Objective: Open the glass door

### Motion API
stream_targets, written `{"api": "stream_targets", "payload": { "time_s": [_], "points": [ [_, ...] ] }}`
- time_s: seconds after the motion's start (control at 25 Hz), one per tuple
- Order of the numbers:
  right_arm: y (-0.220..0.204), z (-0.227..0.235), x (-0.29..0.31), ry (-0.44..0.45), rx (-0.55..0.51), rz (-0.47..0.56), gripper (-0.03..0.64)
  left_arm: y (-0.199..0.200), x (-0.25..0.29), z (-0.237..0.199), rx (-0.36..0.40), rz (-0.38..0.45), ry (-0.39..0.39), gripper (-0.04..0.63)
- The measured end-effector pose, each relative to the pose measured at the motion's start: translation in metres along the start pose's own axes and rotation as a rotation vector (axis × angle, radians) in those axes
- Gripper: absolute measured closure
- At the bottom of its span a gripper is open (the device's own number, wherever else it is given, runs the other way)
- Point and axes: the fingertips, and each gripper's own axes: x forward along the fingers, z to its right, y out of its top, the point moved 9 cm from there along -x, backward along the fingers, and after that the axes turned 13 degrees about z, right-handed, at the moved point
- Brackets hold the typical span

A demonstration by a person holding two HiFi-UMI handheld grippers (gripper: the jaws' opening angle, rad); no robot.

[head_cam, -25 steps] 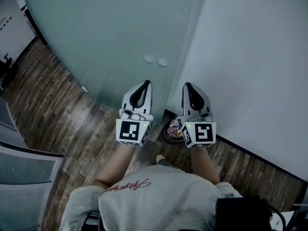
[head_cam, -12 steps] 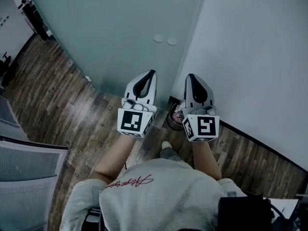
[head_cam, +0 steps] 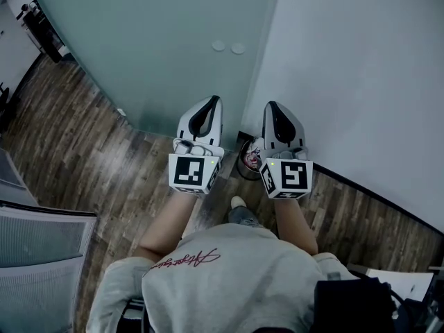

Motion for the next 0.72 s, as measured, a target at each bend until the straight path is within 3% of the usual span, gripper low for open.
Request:
{"api": "stream_targets", "payload": {
  "time_s": [0.72],
  "points": [
    [0.0059, -0.0045, -0.0104, -0.010, 0.007, 0.002, 0.601, -0.0002, -0.0085, 0.0088, -0.016, -0.012, 0.010, 0.578]
  ]
}}
